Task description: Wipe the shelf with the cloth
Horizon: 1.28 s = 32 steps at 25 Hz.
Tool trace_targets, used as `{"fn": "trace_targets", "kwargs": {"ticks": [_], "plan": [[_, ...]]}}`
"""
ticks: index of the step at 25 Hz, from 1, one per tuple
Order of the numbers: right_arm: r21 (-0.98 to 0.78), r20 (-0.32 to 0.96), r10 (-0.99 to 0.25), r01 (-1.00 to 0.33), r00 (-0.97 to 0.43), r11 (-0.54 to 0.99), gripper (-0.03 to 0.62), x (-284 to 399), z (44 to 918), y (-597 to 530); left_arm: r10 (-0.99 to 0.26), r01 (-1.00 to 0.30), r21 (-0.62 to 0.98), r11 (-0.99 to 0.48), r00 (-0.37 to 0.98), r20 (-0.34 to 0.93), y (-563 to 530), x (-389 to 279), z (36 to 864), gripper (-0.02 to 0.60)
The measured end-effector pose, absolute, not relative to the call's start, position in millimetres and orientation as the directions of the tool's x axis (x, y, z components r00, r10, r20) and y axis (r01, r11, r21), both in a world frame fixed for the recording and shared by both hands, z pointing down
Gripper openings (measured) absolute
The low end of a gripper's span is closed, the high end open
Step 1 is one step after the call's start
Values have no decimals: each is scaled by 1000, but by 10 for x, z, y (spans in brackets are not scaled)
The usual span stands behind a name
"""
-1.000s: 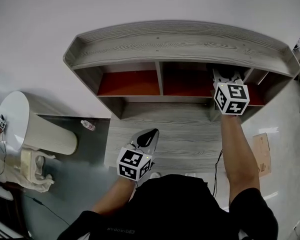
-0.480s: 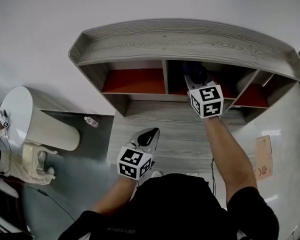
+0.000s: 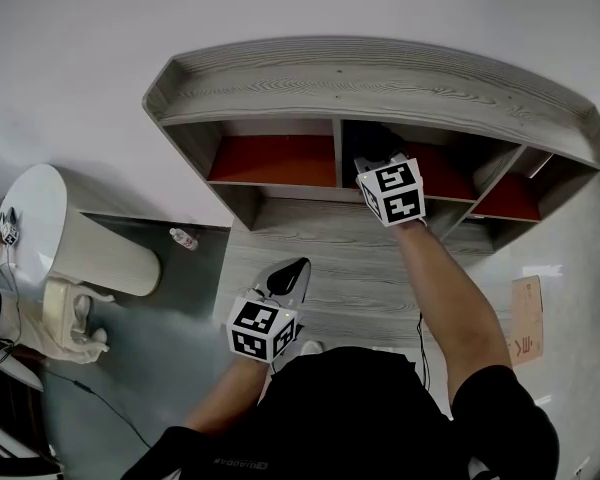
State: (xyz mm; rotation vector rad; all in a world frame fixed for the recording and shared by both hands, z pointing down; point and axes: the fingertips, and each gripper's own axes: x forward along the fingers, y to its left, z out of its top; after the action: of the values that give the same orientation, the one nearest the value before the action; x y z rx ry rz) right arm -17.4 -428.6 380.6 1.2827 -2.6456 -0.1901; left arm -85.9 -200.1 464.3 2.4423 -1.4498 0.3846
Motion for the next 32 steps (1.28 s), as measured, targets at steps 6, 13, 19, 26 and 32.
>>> {"fn": "trace_targets", "kwargs": {"ticks": [6, 13, 19, 26, 32], "plan": [[200, 138, -790, -764, -597, 613, 98, -190, 3872, -4358, -817, -892, 104, -441, 447, 364, -1997, -921, 4652, 8], [212, 145, -805, -777, -575, 593, 98, -87, 3910, -4386, -814, -888, 104, -448, 454, 362, -2026, -885, 4643, 8], [212, 147, -830, -802, -539, 558, 98, 140, 3953, -4406, -803, -878, 101, -467, 469, 366, -2058, -815, 4654, 8], [215, 147, -862, -835, -486, 507, 98, 493, 3942, -4433, -784, -860, 96, -501, 497, 371, -2086, -693, 4652, 8], [226, 152, -888, -859, -435, 459, 98, 807, 3964, -4450, -771, -846, 93, -525, 520, 368, -2123, -588, 4642, 8]]}}
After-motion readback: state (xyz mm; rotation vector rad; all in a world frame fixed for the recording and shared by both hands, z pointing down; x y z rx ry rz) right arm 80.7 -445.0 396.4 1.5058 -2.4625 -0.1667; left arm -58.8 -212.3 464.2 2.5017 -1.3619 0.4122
